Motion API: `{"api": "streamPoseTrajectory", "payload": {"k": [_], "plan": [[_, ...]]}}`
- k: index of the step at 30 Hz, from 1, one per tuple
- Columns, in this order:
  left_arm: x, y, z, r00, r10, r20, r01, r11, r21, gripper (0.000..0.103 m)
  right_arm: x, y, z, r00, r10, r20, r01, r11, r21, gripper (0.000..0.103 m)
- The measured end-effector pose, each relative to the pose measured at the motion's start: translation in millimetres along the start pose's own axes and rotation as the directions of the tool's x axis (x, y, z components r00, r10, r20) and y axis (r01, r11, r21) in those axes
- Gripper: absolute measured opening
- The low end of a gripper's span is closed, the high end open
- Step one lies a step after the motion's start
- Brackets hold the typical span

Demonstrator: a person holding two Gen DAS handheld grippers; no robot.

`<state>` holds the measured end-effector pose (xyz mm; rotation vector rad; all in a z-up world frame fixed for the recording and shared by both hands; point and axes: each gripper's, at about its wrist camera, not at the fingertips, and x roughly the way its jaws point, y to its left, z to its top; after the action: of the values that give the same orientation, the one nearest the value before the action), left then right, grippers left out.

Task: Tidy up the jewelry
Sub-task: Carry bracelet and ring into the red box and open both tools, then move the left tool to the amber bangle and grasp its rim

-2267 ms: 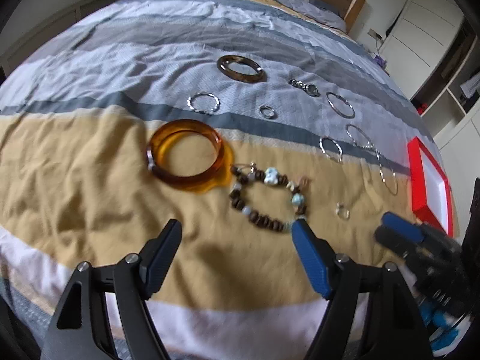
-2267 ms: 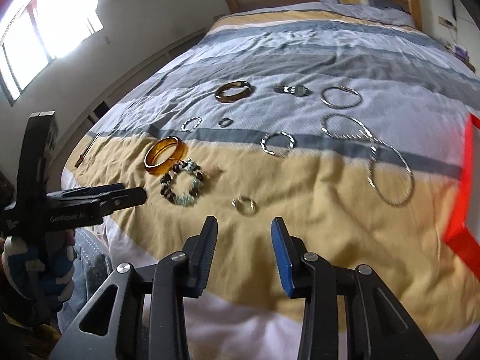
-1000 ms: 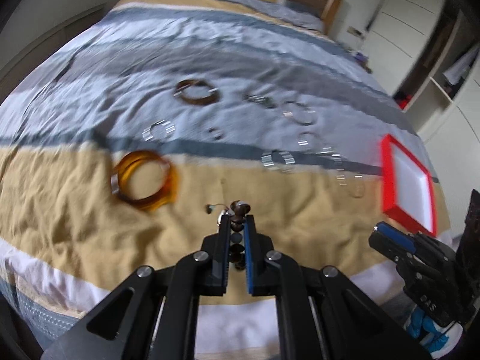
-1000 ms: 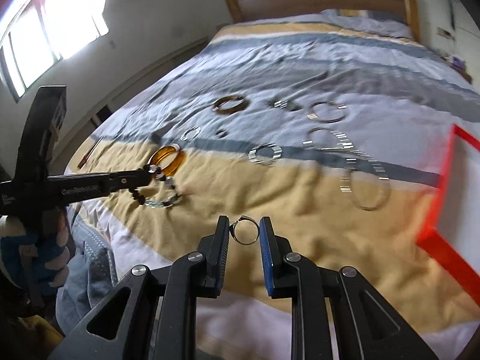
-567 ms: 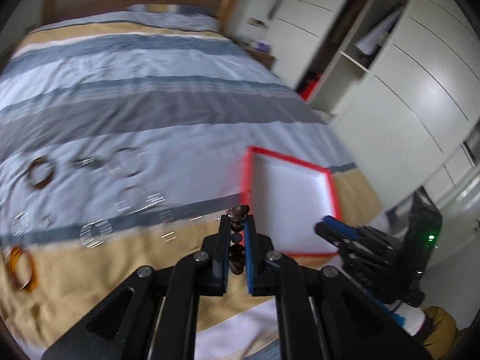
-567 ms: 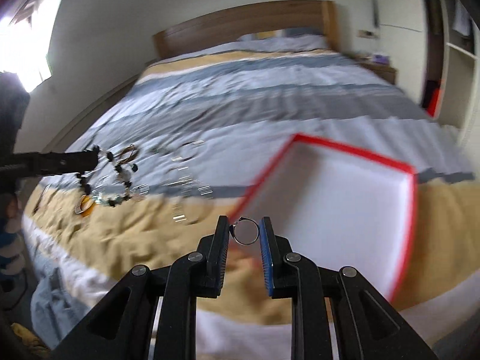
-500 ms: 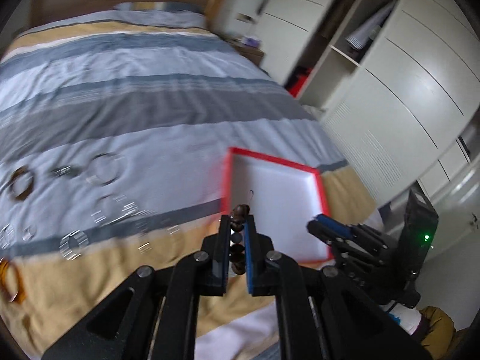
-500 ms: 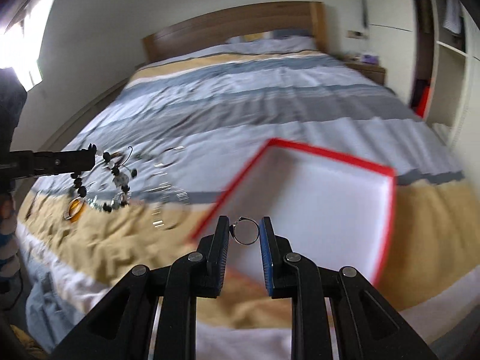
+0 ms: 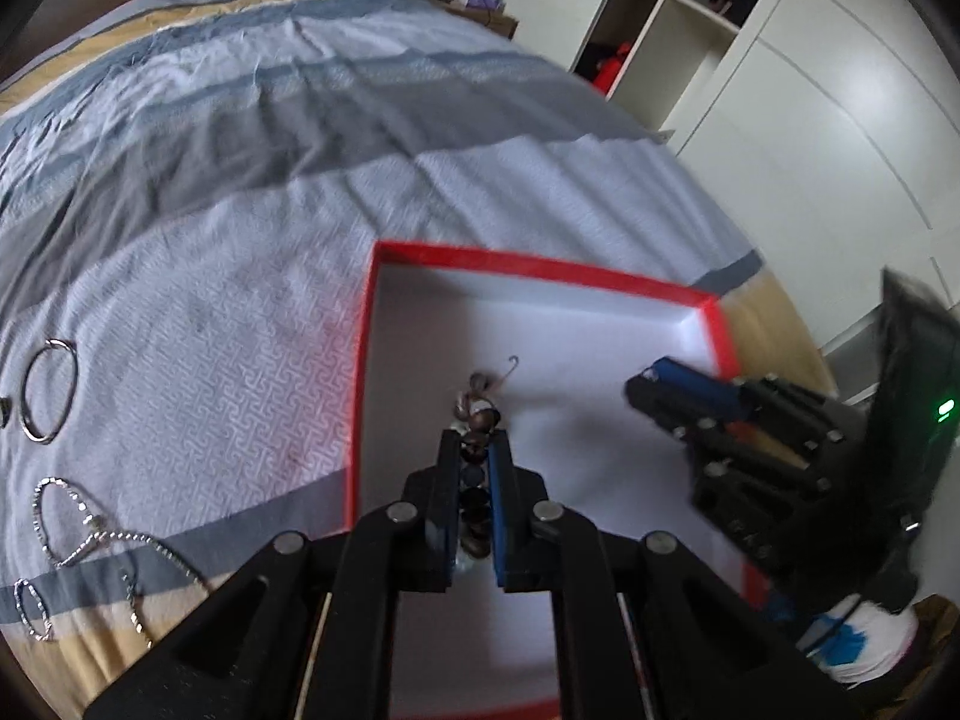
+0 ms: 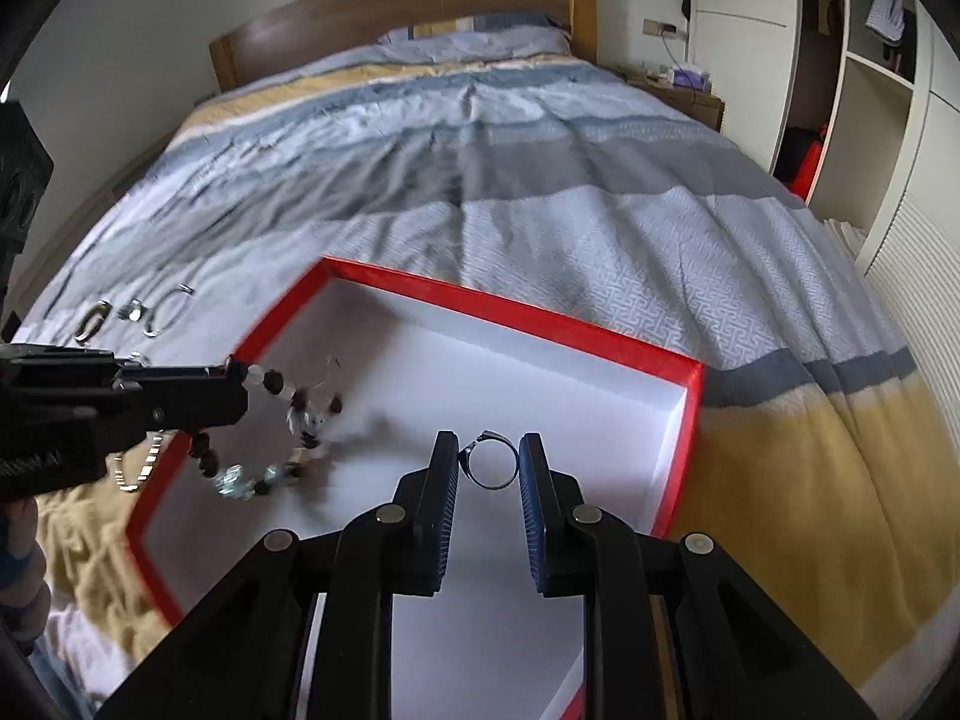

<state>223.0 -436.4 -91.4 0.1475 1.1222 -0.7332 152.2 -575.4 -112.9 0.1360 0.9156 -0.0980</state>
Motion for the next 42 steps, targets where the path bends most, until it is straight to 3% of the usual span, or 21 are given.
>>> {"api": "streamPoseTrajectory", "payload": {"k": [7, 16, 24, 27, 31, 33, 36, 42], "plan": [[16.5, 14.5, -11.8, 1.000, 0.009, 0.018, -0.009, 1.000, -0.013, 0.008, 18.1, -2.3, 2.4, 1.000, 0.010, -0.018, -0.011, 0.999, -0.040, 0.022], [9.4, 31.3, -31.5, 0.996, 0.071, 0.053, -0.064, 0.991, -0.122, 0.009, 37.9, 14.9, 13.6, 0.998, 0.043, -0.043, -0.051, 0.981, -0.187, 0.024], [6.7, 33.0, -33.9, 0.995, 0.081, 0.050, -0.075, 0.992, -0.103, 0.010, 38.1, 27.4, 16.9, 0.998, 0.040, -0.054, -0.053, 0.964, -0.262, 0.030], [7.2, 32.0, -32.3, 0.996, 0.076, 0.043, -0.071, 0.993, -0.093, 0.010, 27.1, 26.2, 18.3, 0.999, 0.037, -0.030, -0.043, 0.968, -0.246, 0.040], [1.6, 32.9, -31.9, 0.999, 0.044, 0.032, -0.040, 0.995, -0.092, 0.011, 2.4, 20.0, 18.1, 1.000, 0.018, 0.007, -0.016, 0.974, -0.227, 0.041], [-6.4, 30.3, -34.1, 0.998, 0.044, 0.038, -0.040, 0.996, -0.081, 0.026, -14.5, 15.0, 16.2, 1.000, 0.008, 0.029, -0.002, 0.978, -0.210, 0.041], [-18.6, 22.7, -38.0, 0.999, 0.030, 0.036, -0.028, 0.998, -0.057, 0.037, -46.4, 6.9, 11.7, 0.998, -0.013, 0.058, 0.023, 0.984, -0.177, 0.042], [-59.2, 11.4, -52.1, 0.999, 0.022, 0.041, -0.021, 1.000, -0.009, 0.040, -97.9, 11.3, -5.0, 0.996, -0.034, 0.079, 0.044, 0.990, -0.136, 0.045]]}}
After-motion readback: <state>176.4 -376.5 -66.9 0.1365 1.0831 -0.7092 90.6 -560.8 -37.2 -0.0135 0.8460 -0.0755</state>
